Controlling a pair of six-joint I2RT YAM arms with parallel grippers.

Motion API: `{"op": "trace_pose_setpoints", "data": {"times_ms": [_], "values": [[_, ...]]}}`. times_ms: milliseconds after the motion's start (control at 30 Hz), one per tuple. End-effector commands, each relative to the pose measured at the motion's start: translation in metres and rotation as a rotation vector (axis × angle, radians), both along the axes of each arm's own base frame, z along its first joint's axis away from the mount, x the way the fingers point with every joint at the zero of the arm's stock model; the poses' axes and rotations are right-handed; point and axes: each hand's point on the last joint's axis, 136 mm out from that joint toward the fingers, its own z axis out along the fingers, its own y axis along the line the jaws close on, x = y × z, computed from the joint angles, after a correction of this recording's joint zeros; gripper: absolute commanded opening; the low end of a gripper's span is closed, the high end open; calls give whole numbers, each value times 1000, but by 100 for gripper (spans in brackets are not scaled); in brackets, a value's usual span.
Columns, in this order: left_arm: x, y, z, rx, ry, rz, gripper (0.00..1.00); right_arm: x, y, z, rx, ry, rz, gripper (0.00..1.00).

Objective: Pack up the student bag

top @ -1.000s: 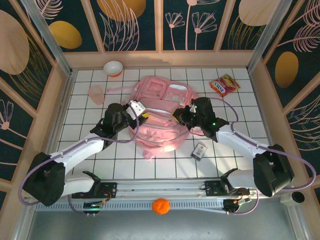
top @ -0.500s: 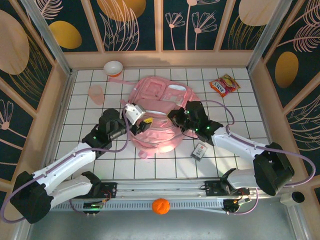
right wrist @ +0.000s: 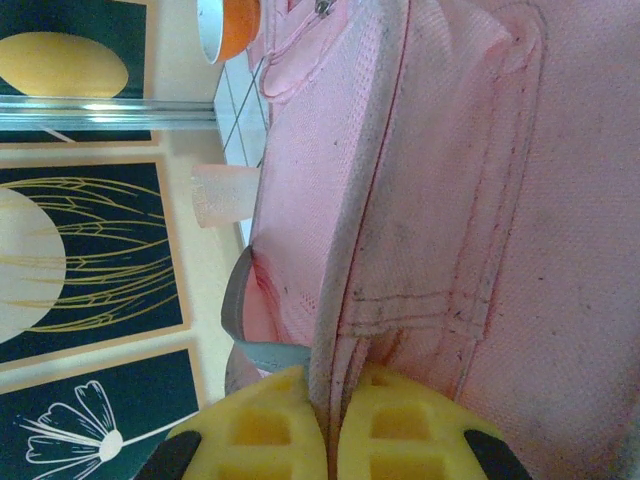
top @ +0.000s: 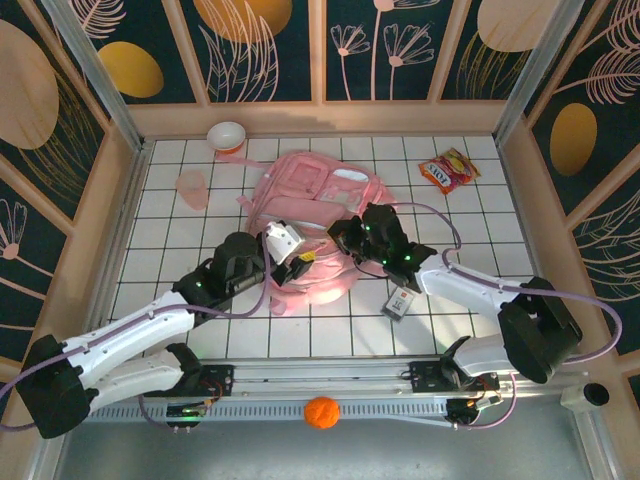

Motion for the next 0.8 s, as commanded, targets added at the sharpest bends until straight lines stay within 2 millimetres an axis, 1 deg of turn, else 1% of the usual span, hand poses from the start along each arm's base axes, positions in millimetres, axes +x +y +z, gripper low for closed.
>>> {"op": "trace_pose_setpoints", "data": {"times_ms": [0,100,233,300,367,433,533,633,767], "values": [[6,8,-5,-11,14,109,62,8,17,46,108,-119,17,0],[1,5,-10,-12,12,110,62,7,18,46,106,-119,12,0],[-8,-3,-17,-13,12,59,62,7,20,46,113,-118,17,0],[-9,-6,-21,-17,23,56,62,6,21,46,114,-117,22,0],[-6,-5,-26,-13,32,80,62,5,22,46,115,-118,26,0],[2,-1,-27,-23,34,136,62,4,22,47,116,-119,24,0],[10,-3,-29,-49,52,177,62,2,22,47,114,-119,23,0],[16,-10,-32,-85,105,208,62,2,21,48,112,-122,25,0],[21,-21,-42,-110,175,220,62,-1,24,50,113,-124,38,0]]}}
